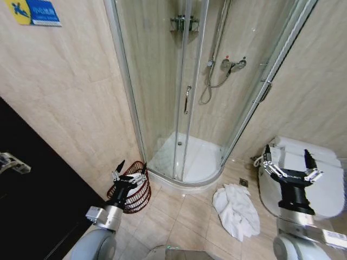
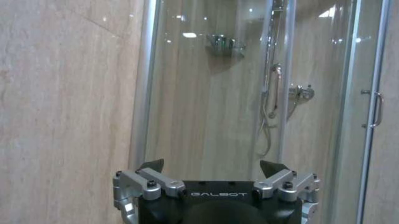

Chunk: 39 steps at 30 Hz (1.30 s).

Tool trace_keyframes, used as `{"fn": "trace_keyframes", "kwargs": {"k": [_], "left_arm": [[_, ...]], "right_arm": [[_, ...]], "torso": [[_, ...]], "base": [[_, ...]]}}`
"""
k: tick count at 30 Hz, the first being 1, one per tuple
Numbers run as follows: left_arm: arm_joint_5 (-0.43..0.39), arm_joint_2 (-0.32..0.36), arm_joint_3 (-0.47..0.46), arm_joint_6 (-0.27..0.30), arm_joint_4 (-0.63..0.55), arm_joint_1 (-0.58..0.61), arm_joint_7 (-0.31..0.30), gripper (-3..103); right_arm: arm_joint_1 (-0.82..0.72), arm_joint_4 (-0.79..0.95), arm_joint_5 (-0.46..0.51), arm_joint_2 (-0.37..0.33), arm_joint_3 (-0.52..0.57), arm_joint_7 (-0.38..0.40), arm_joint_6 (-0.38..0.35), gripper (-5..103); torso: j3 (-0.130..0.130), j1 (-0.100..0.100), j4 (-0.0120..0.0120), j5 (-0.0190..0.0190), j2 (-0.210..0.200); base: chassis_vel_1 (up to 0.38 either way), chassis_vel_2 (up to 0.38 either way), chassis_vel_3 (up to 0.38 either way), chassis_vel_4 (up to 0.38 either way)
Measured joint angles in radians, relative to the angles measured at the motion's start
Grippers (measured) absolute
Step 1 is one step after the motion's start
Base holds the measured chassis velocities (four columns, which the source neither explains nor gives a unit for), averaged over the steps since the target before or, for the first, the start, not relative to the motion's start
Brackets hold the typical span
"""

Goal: Discard the used towel into the hamper.

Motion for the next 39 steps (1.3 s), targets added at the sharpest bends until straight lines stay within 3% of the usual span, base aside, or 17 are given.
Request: {"fn": "trace_keyframes", "kwargs": {"k": [14,39], "left_arm": [[0.000,0.000,0.000,0.000,0.000,0.000,0.000,100],[0.000,0.000,0.000,0.000,0.000,0.000,0.000,100]], "right_arm": [[-0.001,-0.038,-0.052,0.012,0.006,-0.018,0.066,100],[0.018,-0.056,-0.048,0.001,-0.009,-0.011,0.065,100]], "torso": [[0.000,0.000,0.0000,0.0004,0.000],[0.000,0.000,0.0000,0.0001,0.000]], "base": [[-0.164,-0.235,0.161,0.218],[-0.071,-0.074,0.080,0.071]]}}
